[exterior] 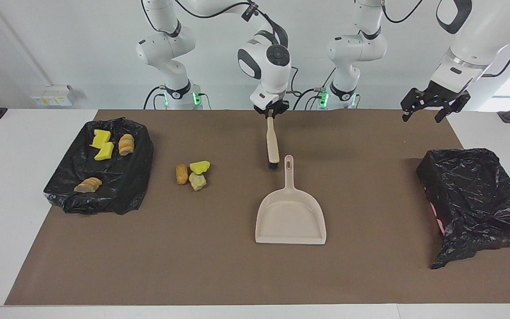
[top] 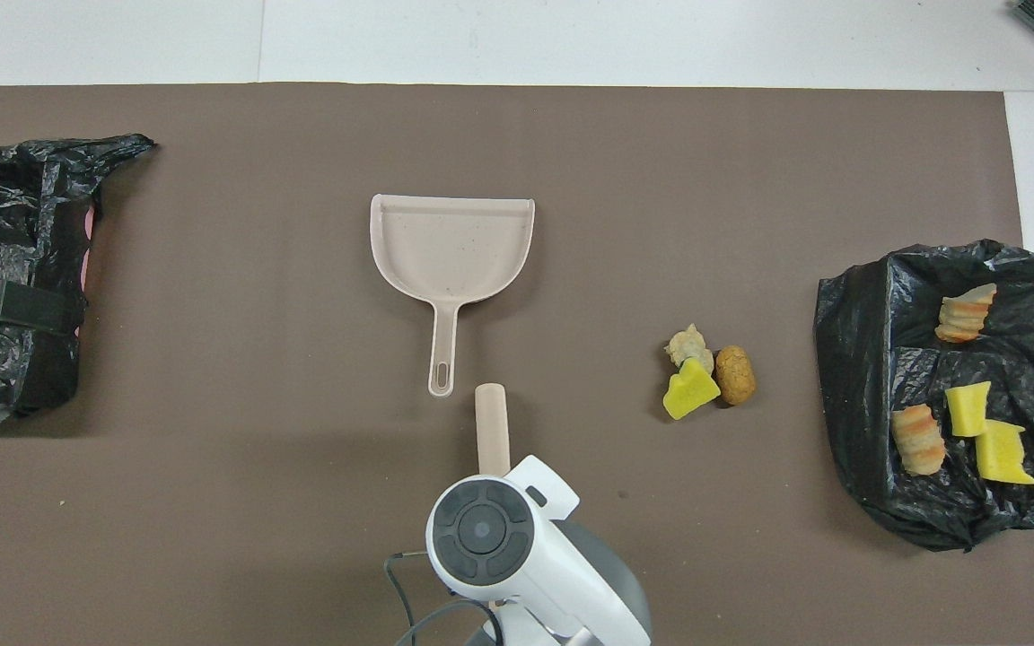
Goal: Sweep and dump trash in bin
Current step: 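Sweep the remaining scraps toward the dustpan with the right gripper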
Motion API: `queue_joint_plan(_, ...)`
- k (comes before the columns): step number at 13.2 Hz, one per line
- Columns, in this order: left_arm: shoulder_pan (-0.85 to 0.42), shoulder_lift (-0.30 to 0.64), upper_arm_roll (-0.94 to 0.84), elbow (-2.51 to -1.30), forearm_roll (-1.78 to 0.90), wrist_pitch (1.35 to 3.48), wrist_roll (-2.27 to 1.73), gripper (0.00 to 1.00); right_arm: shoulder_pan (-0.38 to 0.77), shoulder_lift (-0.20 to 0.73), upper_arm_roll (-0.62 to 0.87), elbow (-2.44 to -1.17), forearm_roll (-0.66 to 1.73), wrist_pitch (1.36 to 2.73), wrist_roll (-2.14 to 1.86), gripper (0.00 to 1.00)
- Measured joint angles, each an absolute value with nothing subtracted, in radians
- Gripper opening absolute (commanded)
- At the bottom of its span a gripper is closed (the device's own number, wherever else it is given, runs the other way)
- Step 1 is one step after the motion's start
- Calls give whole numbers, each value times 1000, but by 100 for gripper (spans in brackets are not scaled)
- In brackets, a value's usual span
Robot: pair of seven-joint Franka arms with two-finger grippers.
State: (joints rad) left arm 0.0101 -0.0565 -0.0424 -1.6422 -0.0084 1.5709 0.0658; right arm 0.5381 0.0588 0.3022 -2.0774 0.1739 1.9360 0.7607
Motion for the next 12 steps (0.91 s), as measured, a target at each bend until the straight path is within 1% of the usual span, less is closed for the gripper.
queue_joint_plan(4,10,-56,-42,-1642,-8,1571,66,100,392,-56,299,-2076,150,1789,655,0)
queue_joint_plan(6,10,-56,-42,-1642,-8,1571,66,100,340,-98,297,-2076,72,1744,636,0)
queue_joint_plan(9,10,-56,-42,-1642,-8,1571,66,100,258,-121,296,-2087,-54,1705,615,0)
queue_joint_plan(12,10,-56,-42,-1642,-8,1571,66,100,174,-129,294,-2136,-119,1704,555,0)
